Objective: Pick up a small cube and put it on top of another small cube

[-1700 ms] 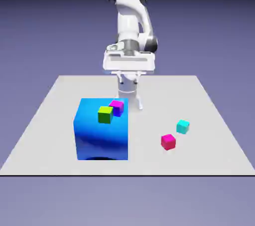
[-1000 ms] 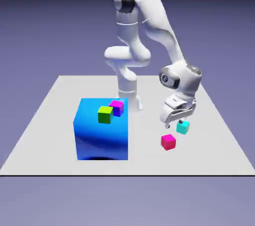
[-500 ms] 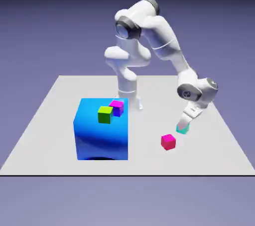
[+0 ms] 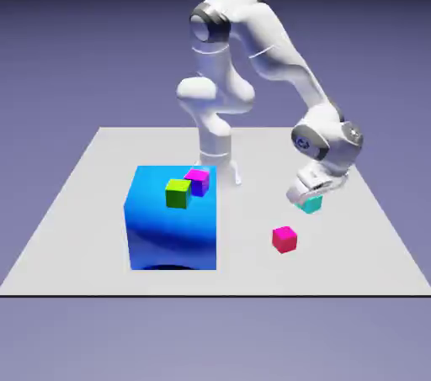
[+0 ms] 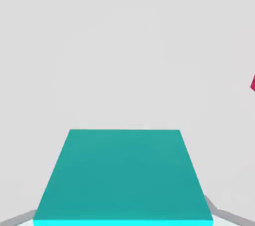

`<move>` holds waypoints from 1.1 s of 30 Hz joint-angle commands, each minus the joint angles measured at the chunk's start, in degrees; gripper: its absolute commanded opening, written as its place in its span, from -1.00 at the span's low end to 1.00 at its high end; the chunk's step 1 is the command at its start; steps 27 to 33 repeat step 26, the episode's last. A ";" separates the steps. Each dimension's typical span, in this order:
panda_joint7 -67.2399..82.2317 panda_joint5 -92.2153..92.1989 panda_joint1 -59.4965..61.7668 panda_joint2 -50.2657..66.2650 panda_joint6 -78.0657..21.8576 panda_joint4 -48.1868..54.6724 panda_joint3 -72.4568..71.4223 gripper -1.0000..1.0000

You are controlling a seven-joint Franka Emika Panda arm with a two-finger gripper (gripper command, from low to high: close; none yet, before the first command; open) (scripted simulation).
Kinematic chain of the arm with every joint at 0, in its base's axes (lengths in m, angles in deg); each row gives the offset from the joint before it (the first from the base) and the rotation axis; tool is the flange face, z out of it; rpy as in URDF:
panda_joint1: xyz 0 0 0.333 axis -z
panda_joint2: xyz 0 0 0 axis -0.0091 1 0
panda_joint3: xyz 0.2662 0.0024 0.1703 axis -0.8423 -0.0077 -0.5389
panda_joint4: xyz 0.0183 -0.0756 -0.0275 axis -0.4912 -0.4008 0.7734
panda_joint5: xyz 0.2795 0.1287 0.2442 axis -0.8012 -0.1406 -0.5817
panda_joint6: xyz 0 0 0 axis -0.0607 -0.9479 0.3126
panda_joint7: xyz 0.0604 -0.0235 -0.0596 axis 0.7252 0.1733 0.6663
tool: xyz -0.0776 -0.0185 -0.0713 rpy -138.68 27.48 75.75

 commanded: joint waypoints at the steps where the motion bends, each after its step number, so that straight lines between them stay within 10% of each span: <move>1: -1.17 -2.31 0.39 -1.01 0.42 -0.27 0.90 -1.00; 15: -15.22 -35.40 5.64 -14.37 6.35 -3.81 12.80 -1.00; 22: -17.41 -31.68 0.69 -2.35 19.57 -5.30 15.61 -1.00; 23: -17.41 -31.68 0.69 -2.35 19.57 -5.30 15.61 1.00; 33: -16.66 -32.96 2.40 -6.50 15.01 -4.78 14.64 1.00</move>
